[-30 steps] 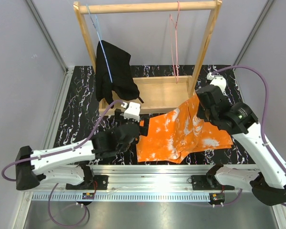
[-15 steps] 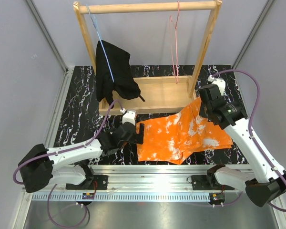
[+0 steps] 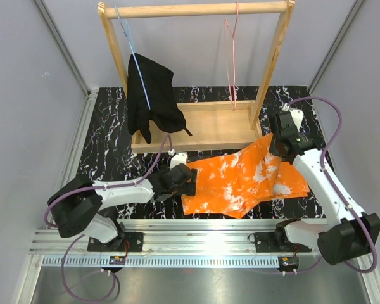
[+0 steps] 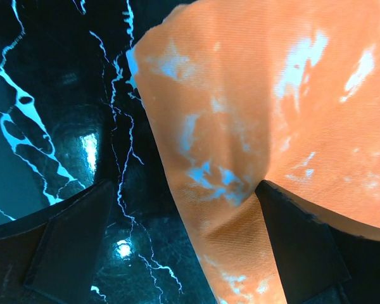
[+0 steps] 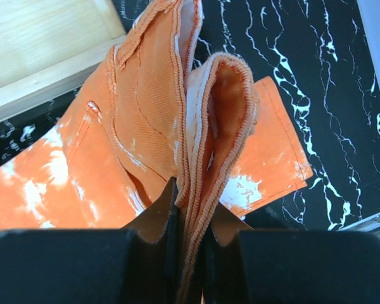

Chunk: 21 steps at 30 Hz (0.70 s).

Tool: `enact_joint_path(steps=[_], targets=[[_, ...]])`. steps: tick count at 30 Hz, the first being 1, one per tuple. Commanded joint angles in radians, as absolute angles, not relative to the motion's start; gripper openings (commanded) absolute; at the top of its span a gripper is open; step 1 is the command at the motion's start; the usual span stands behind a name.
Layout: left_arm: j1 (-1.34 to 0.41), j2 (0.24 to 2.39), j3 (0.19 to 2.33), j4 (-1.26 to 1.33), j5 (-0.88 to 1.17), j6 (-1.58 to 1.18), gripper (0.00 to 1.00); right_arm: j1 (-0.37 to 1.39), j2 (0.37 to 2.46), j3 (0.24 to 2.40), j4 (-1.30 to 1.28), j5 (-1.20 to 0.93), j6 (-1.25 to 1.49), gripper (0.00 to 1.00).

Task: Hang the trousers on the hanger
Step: Fold the trousers

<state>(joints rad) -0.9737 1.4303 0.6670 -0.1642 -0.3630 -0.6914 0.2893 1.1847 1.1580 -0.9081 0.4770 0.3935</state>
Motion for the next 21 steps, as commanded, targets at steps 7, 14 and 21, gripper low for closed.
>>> enact_joint_path(steps=[7,14,21], targets=[[-1.006,1.460,0.749,-0.225,-0.380,-0.729,0.98,0.198,1.318,1.138,-0.868,0.629,0.426,0.06],[-1.005,1.463,0.752,-0.236,-0.394,-0.735,0.98,0.112,1.351,1.111,-0.983,0.773,0.537,0.13],[-1.006,1.448,0.744,-0.244,-0.403,-0.738,0.98,0.061,1.296,1.124,-1.044,0.808,0.564,0.85]])
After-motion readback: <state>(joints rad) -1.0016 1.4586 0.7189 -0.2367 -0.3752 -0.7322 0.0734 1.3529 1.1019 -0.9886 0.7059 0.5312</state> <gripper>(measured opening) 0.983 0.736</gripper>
